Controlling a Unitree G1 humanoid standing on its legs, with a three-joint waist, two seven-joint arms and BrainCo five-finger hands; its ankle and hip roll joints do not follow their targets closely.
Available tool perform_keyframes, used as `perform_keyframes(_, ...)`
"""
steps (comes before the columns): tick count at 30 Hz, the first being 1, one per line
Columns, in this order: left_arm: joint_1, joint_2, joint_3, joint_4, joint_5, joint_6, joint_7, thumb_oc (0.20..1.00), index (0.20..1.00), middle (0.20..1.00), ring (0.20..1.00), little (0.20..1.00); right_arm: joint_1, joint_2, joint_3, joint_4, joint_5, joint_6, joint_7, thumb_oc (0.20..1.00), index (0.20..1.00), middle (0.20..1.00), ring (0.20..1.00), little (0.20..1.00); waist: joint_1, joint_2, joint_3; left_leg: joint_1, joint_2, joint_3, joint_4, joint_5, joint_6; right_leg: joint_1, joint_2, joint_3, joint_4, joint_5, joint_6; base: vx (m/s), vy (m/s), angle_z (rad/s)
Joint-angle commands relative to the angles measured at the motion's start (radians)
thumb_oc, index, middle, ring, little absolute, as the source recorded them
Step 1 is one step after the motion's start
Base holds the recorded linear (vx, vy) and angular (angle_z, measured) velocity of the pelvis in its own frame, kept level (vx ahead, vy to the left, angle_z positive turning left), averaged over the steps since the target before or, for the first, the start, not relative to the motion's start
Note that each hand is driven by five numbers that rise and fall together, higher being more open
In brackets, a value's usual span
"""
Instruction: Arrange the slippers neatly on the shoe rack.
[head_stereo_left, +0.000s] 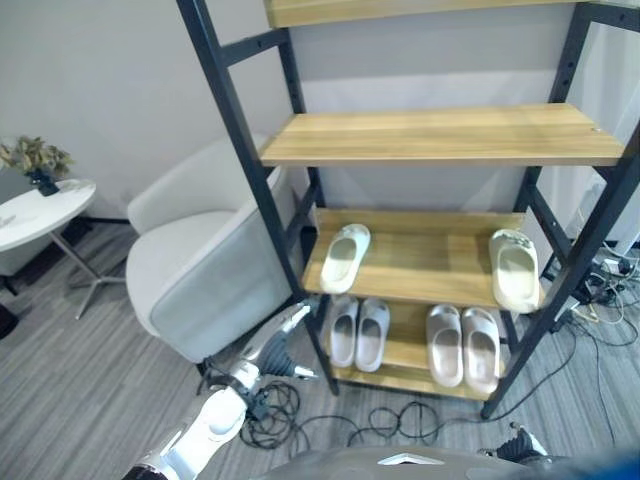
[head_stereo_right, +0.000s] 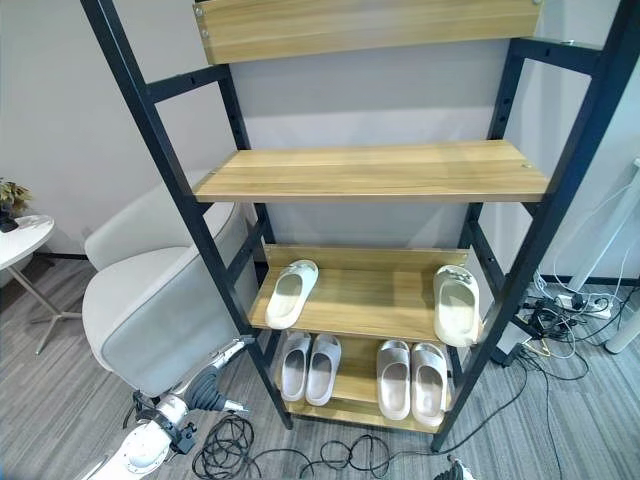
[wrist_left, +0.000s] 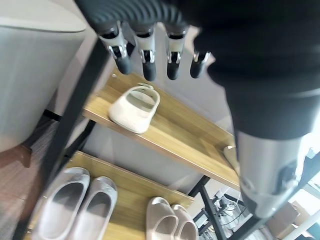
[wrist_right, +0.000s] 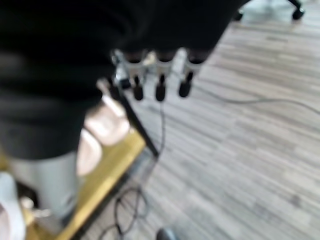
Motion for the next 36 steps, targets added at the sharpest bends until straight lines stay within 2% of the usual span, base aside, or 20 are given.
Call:
perform_keyframes(1,-0.038,-0.014,0.036,-0.081,-0.006,-0.023,0.058,1.0,1.0,1.0,1.0,1.0,-0.054,0.008,-0.003,0.007,-0.006,-0.005,-0.03,1.0,1.0,1.0,1.0,1.0,-0.002,-0.025,0.006,-0.184,-0.103,-0.037,0.069,0.099,-0.005,0.177,-0.036,0.054,-0.145,-0.052,0.08,0.12,-0.039,-0.53)
perform_keyframes(2,-0.042,-0.024,0.051,-0.094,-0.017,-0.02,0.072,1.0,1.0,1.0,1.0,1.0,-0.055,0.013,-0.004,0.003,-0.008,0.003,-0.039,1.0,1.0,1.0,1.0,1.0,0.007,-0.017,0.02,-0.251,-0.143,-0.025,0.057,0.145,-0.006,0.187,-0.021,0.077,-0.145,-0.043,0.077,0.07,-0.05,-0.53)
perform_keyframes(3,-0.045,-0.026,0.059,-0.102,-0.024,-0.018,0.078,1.0,1.0,1.0,1.0,1.0,-0.055,0.011,-0.004,-0.001,-0.007,0.003,-0.042,1.0,1.0,1.0,1.0,1.0,0.012,-0.015,0.03,-0.279,-0.156,-0.024,0.057,0.159,-0.009,0.187,-0.014,0.093,-0.143,-0.039,0.074,0.07,-0.05,-0.57)
perform_keyframes(4,-0.045,-0.025,0.06,-0.103,-0.025,-0.018,0.077,1.0,1.0,1.0,1.0,1.0,-0.056,0.011,-0.004,-0.001,-0.007,0.003,-0.042,1.0,1.0,1.0,1.0,1.0,0.014,-0.016,0.031,-0.28,-0.156,-0.022,0.059,0.158,-0.008,0.186,-0.014,0.096,-0.143,-0.04,0.074,0.05,-0.028,-0.28)
perform_keyframes(6,-0.04,-0.026,0.071,-0.122,-0.029,-0.025,0.093,1.0,1.0,1.0,1.0,1.0,-0.053,0.019,0.011,-0.009,-0.011,-0.003,-0.044,1.0,1.0,1.0,1.0,1.0,0.014,0.003,0.02,-0.225,-0.162,-0.075,0.007,0.161,0.013,0.179,0.016,0.14,-0.139,-0.043,0.073,0.09,-0.008,-0.22)
perform_keyframes(7,-0.039,-0.026,0.071,-0.122,-0.029,-0.025,0.093,1.0,1.0,1.0,1.0,1.0,-0.052,0.019,0.011,-0.009,-0.011,-0.004,-0.044,1.0,1.0,1.0,1.0,1.0,0.014,0.004,0.02,-0.223,-0.162,-0.076,0.005,0.162,0.013,0.18,0.016,0.14,-0.138,-0.043,0.072,0.15,0.024,-0.44)
perform_keyframes(8,-0.042,-0.024,0.065,-0.127,-0.03,-0.024,0.098,1.0,1.0,1.0,1.0,1.0,-0.043,0.022,0.012,-0.013,-0.005,-0.006,-0.045,1.0,1.0,1.0,1.0,1.0,0.002,0.008,0.01,-0.194,-0.162,-0.089,-0.001,0.154,0.021,0.185,0.018,0.149,-0.14,-0.046,0.071,0.09,0.024,-0.43)
perform_keyframes(12,-0.048,-0.021,0.057,-0.118,-0.006,-0.019,0.117,1.0,1.0,1.0,1.0,1.0,-0.031,0.036,0.019,-0.029,-0.002,-0.01,-0.043,1.0,1.0,1.0,1.0,1.0,-0.015,0.024,-0.001,-0.149,-0.159,-0.083,-0.022,0.143,0.032,0.191,0.017,0.167,-0.142,-0.044,0.073,0.13,0.077,-0.26)
perform_keyframes(21,-0.093,-0.016,0.078,-0.086,0.095,0.015,0.196,1.0,1.0,1.0,1.0,1.0,-0.011,0.06,0.054,-0.047,-0.025,-0.009,-0.028,1.0,1.0,1.0,1.0,1.0,-0.018,0.008,-0.015,-0.112,-0.158,-0.049,-0.052,0.109,0.053,0.187,-0.003,0.174,-0.135,-0.049,0.085,0.08,0.047,-0.18)
perform_keyframes(30,-0.151,-0.042,0.061,-0.139,0.055,0.005,0.209,1.0,1.0,1.0,1.0,1.0,-0.012,0.068,0.063,-0.047,-0.028,-0.007,-0.026,1.0,1.0,1.0,1.0,1.0,-0.029,0.005,-0.033,-0.071,-0.156,-0.04,-0.118,0.104,0.059,0.188,-0.015,0.185,-0.186,-0.022,0.099,0.02,0.014,0.0)
perform_keyframes(36,-0.265,-0.11,-0.007,0.001,0.094,0.05,0.256,1.0,1.0,1.0,1.0,1.0,-0.01,0.063,0.069,-0.045,-0.032,-0.002,-0.029,1.0,1.0,1.0,1.0,1.0,-0.053,0.014,-0.038,-0.04,-0.157,-0.043,-0.18,0.117,0.063,0.191,-0.02,0.183,-0.207,-0.013,0.105,0.01,0.006,0.01)
